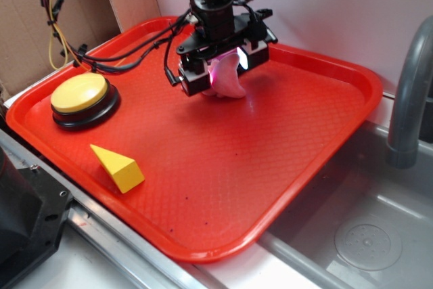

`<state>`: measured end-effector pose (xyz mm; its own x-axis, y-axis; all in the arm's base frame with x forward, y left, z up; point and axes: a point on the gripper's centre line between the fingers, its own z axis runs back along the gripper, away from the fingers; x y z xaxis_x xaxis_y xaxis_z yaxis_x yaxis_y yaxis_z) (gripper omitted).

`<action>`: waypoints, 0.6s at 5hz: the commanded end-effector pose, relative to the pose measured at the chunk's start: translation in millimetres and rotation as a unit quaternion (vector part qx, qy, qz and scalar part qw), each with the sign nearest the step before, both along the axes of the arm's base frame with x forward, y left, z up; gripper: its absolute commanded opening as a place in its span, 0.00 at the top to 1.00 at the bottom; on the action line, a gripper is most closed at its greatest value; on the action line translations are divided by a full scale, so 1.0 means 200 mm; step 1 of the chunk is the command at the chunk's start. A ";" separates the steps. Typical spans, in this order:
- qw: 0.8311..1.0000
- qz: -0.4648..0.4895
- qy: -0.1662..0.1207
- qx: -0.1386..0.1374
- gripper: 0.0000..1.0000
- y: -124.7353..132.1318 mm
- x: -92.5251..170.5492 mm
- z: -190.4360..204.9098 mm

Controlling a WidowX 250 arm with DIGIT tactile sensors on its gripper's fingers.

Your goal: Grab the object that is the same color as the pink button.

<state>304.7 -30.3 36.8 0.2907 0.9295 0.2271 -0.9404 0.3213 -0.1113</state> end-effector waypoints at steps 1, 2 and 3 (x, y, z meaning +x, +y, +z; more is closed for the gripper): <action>1.000 -0.001 -0.017 0.005 1.00 0.07 -0.01 0.02; 1.000 -0.005 -0.018 0.008 1.00 0.07 0.00 0.03; 0.999 -0.043 -0.022 0.016 1.00 0.07 -0.02 0.09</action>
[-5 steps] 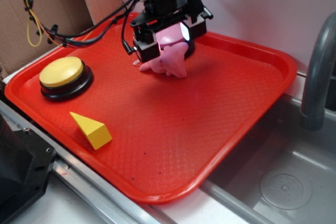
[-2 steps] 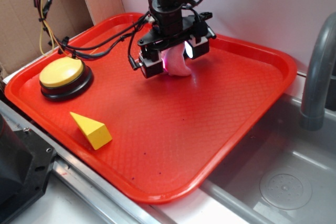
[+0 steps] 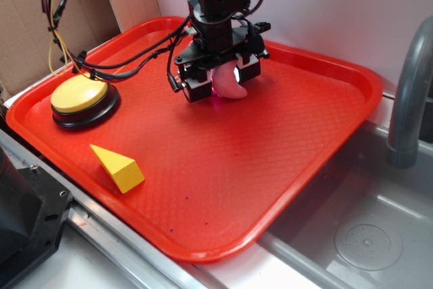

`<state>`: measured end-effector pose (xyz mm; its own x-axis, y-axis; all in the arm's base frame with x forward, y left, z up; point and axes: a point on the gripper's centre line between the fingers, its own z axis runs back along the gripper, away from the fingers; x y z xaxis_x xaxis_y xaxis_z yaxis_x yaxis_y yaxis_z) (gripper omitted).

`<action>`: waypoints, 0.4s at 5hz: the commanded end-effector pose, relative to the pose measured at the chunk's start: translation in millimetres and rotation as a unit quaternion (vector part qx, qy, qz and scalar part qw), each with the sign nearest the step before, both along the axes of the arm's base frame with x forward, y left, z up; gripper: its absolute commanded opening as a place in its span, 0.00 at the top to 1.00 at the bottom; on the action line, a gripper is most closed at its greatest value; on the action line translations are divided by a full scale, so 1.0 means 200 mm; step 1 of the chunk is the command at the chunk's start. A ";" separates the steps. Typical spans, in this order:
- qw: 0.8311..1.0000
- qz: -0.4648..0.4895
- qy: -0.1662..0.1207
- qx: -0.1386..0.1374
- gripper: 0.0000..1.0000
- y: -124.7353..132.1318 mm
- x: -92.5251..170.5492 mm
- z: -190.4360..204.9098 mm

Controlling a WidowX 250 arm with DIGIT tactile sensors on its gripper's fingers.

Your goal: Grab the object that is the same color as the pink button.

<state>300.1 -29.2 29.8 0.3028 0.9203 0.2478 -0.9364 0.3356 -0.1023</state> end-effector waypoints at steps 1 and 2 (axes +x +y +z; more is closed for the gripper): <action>0.991 -0.134 0.009 -0.002 1.00 0.04 -0.02 0.27; 0.975 -0.220 0.021 0.013 1.00 0.02 -0.09 0.44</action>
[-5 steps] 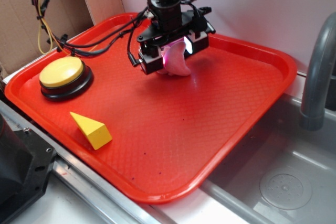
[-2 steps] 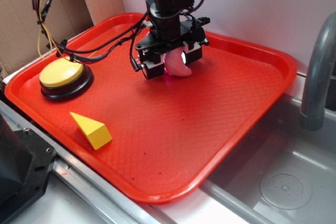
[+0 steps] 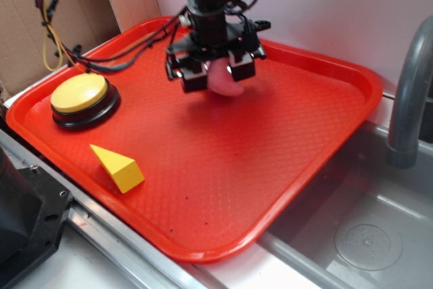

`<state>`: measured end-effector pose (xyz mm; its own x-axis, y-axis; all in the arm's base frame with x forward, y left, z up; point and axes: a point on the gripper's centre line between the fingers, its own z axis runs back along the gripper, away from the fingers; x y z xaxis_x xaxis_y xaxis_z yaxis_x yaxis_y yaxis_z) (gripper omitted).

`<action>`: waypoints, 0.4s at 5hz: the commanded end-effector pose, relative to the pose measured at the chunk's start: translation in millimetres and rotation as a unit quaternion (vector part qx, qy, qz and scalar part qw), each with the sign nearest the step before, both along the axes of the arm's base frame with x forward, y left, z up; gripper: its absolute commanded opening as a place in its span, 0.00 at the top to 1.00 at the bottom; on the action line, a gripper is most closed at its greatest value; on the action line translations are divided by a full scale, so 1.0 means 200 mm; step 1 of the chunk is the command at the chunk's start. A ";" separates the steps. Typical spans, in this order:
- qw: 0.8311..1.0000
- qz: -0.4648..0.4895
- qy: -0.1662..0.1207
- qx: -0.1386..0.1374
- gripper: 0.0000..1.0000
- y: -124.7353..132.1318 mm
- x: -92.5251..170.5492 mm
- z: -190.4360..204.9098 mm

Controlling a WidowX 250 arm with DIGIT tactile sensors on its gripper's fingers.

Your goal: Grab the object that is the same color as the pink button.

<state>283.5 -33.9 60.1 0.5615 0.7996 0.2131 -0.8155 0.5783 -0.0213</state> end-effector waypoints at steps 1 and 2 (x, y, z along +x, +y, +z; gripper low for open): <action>0.987 -0.161 -0.008 0.012 1.00 0.02 -0.08 0.42; 0.968 -0.251 0.022 -0.024 1.00 0.08 -0.16 0.57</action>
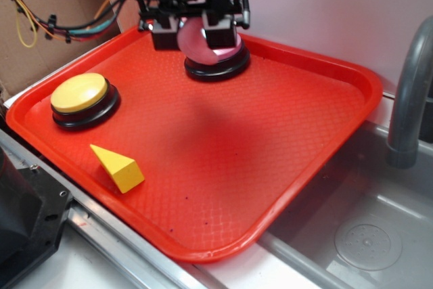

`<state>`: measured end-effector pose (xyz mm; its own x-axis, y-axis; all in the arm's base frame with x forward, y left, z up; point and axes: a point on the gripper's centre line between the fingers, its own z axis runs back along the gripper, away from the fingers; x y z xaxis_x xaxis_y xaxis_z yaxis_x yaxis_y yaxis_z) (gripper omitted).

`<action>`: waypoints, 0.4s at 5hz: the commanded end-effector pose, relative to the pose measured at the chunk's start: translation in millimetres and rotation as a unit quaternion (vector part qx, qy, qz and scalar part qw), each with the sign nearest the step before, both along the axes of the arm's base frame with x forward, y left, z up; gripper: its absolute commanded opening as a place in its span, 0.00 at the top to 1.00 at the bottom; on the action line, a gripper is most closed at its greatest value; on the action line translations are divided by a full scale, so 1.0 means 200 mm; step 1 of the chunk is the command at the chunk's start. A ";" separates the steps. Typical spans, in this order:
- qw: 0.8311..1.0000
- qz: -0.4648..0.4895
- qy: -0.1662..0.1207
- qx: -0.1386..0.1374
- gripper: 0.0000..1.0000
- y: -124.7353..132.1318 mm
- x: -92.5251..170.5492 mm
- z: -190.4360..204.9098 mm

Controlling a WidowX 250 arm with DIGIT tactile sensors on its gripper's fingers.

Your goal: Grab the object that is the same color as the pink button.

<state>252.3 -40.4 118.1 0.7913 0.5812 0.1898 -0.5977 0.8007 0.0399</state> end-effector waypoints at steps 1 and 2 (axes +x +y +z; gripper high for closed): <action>0.979 -0.175 0.047 -0.089 1.00 0.19 -0.05 0.38; 0.974 -0.199 0.048 -0.095 1.00 0.23 -0.08 0.42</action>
<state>215.7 -12.9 184.0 0.9706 0.2372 -0.0408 -0.2398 0.9677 -0.0782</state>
